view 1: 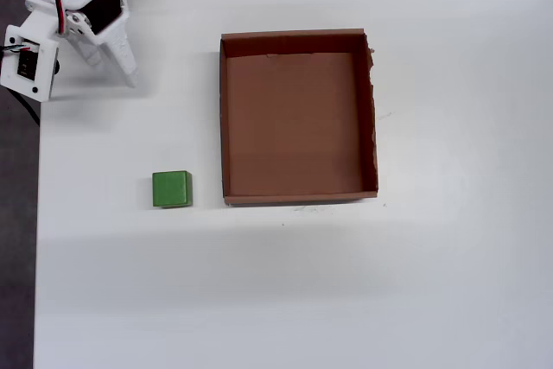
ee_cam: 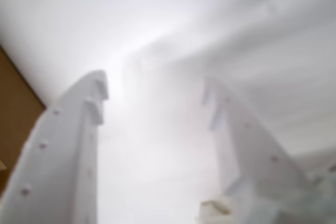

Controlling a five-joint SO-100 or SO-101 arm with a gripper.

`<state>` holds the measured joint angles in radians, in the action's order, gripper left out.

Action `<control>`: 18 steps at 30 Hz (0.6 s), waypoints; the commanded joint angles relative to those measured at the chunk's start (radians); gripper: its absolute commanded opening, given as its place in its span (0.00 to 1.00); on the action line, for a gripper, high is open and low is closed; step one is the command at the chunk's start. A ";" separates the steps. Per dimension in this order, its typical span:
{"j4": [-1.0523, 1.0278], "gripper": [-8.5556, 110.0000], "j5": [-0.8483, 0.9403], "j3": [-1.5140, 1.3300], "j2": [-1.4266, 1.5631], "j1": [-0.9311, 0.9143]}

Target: Grasp a green cube and put it in a box.

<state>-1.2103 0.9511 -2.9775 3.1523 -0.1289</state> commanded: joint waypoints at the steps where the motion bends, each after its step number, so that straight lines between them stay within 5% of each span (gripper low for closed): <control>1: 0.040 0.26 -0.011 0.009 -0.040 0.011; 18: 0.345 0.26 0.175 0.417 -0.638 0.038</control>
<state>-0.9020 1.0907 -2.6492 2.5986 -0.1028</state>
